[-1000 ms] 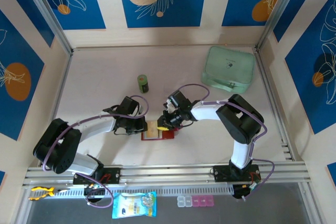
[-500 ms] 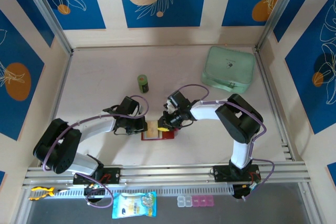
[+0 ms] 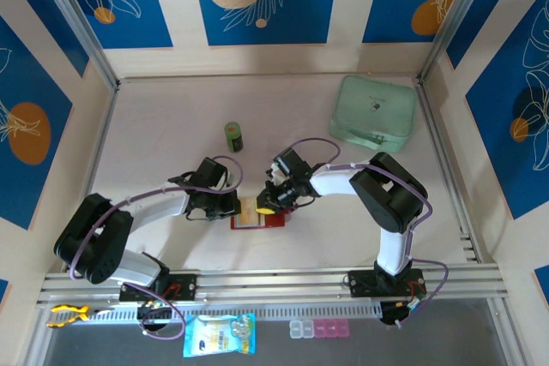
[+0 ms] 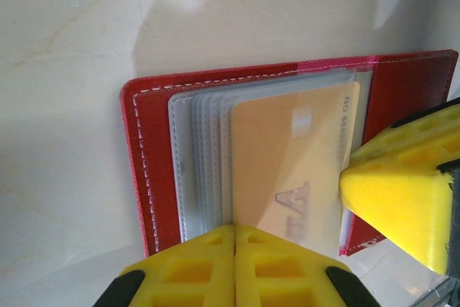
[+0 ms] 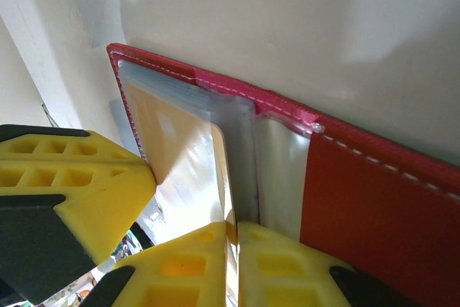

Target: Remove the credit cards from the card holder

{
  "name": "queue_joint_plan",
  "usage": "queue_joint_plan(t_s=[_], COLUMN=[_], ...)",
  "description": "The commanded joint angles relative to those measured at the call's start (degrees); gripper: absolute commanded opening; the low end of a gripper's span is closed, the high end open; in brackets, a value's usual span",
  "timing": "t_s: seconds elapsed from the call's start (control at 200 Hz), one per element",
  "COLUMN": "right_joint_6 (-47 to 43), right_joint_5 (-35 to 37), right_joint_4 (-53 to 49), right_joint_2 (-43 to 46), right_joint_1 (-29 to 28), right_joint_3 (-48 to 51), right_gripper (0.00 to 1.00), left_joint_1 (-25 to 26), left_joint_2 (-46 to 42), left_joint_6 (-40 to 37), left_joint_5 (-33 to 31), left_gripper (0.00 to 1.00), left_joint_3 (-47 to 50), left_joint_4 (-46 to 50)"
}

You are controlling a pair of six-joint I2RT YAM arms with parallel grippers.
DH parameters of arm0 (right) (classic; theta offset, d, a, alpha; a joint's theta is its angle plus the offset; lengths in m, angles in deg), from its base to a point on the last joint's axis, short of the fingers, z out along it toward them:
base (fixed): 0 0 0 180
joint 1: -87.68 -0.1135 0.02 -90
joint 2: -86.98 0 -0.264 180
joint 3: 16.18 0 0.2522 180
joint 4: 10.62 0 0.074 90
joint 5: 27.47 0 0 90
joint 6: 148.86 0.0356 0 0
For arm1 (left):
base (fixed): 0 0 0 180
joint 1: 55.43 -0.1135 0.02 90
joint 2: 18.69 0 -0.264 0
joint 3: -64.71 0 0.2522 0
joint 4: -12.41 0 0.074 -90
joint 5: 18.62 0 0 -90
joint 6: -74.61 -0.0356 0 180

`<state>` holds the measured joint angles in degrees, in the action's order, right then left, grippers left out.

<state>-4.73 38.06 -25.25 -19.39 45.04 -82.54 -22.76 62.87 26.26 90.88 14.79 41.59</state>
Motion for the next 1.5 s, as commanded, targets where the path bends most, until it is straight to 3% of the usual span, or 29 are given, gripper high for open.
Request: queue_joint_plan(t_s=[0.0,0.31,0.685,0.855,1.19,1.496], right_joint_6=[0.26,0.28,-0.35,-0.25,-1.96,-2.23], right_joint_5=[-1.39,0.88,1.37,2.46,2.86,2.32], right_joint_4=[-0.23,-0.96,-1.86,-2.92,-6.11,-6.94], right_joint_2=[-0.52,1.97,3.70,4.82,5.76,4.09], right_joint_1=[-0.35,0.33,0.53,0.49,-0.33,-1.49], right_joint_3=[-0.67,1.42,1.96,1.60,-1.46,-3.29], right_gripper=[0.08,0.01,0.00,0.11,0.27,0.29], left_joint_1=[0.38,0.44,0.29,0.38,0.29,0.28], left_joint_2=[0.82,1.15,0.08,-2.58,-1.48,0.94], left_joint_6=[0.01,-0.27,0.16,0.45,-0.95,-0.52], left_joint_5=[0.12,-0.89,-0.56,-1.24,-2.39,-1.06], left_gripper=[0.08,0.08,0.08,0.15,0.11,0.09], left_joint_3=[0.13,0.39,0.37,-1.40,-2.52,-1.46], left_joint_4=[0.56,1.76,1.47,2.50,4.78,2.51])
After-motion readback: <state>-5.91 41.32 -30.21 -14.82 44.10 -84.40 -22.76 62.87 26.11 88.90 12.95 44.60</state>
